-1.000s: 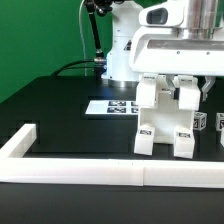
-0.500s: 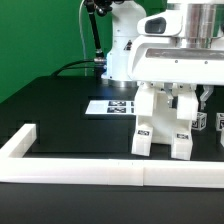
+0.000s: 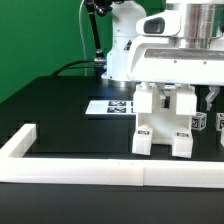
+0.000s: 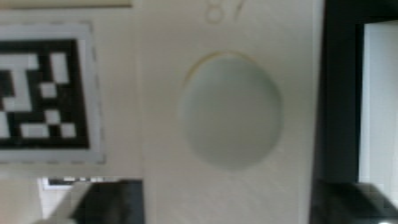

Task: Assemble chair

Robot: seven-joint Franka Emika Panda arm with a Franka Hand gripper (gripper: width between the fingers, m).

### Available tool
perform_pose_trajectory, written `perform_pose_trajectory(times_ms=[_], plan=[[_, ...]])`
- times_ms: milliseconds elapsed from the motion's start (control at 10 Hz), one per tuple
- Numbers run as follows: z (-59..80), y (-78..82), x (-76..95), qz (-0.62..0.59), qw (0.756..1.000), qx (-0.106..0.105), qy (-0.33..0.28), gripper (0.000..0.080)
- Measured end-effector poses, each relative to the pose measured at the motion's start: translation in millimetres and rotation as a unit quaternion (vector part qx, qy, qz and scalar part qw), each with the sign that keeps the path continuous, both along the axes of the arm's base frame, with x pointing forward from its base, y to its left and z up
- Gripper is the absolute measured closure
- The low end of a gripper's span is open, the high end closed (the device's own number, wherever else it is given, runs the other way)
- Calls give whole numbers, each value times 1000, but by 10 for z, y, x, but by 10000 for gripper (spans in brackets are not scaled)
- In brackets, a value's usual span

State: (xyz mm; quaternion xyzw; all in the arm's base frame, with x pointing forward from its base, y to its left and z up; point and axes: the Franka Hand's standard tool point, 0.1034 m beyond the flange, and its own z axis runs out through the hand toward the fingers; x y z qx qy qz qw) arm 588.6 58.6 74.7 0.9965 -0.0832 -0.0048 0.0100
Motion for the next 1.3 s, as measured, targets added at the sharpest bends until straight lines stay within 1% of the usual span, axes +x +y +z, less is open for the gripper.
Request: perform_pose_trajectory(times_ms=[100, 200, 300, 400, 700, 800, 900, 1100, 1300], plan=[[0, 0, 0, 0, 1000, 0, 0, 185], [0, 0, 0, 0, 1000, 0, 0, 185], [0, 0, 0, 0, 1000, 0, 0, 160], [0, 0, 0, 0, 1000, 0, 0, 153], [2, 0, 1, 0, 1000, 0, 0, 150], [86, -7, 0, 2, 1000, 2, 7, 150], [216, -25, 21, 3, 1000, 5, 5, 150], [372, -18, 52, 1, 1000, 9, -5, 150], [516, 34, 53, -6, 1000, 14, -13, 150]])
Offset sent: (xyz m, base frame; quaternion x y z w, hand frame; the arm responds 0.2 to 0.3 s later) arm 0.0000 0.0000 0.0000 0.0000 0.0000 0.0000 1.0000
